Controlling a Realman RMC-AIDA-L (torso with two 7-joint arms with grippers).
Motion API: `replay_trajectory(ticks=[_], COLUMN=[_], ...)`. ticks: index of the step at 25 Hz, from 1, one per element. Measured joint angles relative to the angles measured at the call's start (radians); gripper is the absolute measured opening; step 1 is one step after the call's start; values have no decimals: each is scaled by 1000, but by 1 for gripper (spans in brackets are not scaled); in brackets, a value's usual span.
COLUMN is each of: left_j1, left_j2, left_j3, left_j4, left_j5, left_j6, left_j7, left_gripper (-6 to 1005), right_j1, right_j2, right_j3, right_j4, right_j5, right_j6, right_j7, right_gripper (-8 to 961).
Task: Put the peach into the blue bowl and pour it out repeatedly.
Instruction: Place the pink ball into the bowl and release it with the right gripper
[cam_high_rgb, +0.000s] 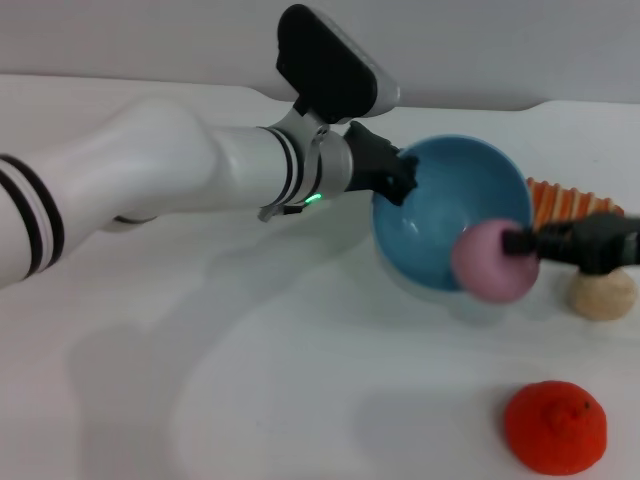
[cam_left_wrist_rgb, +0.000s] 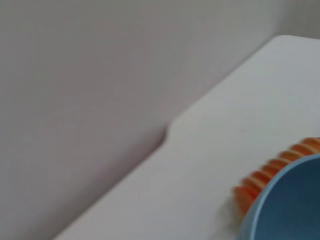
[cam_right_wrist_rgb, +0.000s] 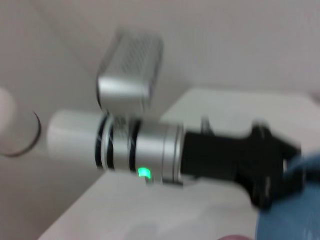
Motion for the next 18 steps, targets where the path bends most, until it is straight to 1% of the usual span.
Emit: replay_trajectory(ticks=[1,3,5,7,11,12,13,14,18], left_j1=[-8,-22,-44,-63,-100,-105,-112,-112,-124], left_j2=[0,1,0,-2,-7,-8,-8,-8,-10], left_j3=[-2,-11,-18,-18,-21,-22,-24,-24,-26], left_j4=[-3,0,3,4,13,18,24,24,24], left_j5=[1,2,22,67,256,299,360,360,442], left_j6=[21,72,126,152,187,190,192,192,192], left_j7=[-8,-17,-54,-110,-306,-345,-409,-409,-487], left_gripper=[-2,-1,-1,-1,-1,-1,-1,-1,-1], right_j1=[-10,-15,-10,-4,13,27,27,34,41], right_j2=[0,-1,-4,-5,-6,-7,-7,-7,-8], right_j3=[7,25,41,42,35,34,34,34,34], right_j4=[-35,-63,-66,-56,-1,39,39,58,75], right_j5=[24,48,47,27,-42,-69,-69,-83,-111], right_j6=[-10,-13,-1,29,120,149,149,164,201], right_j7=[1,2,2,3,3,0,0,-1,-10], right_gripper=[62,70,79,87,104,109,113,117,134])
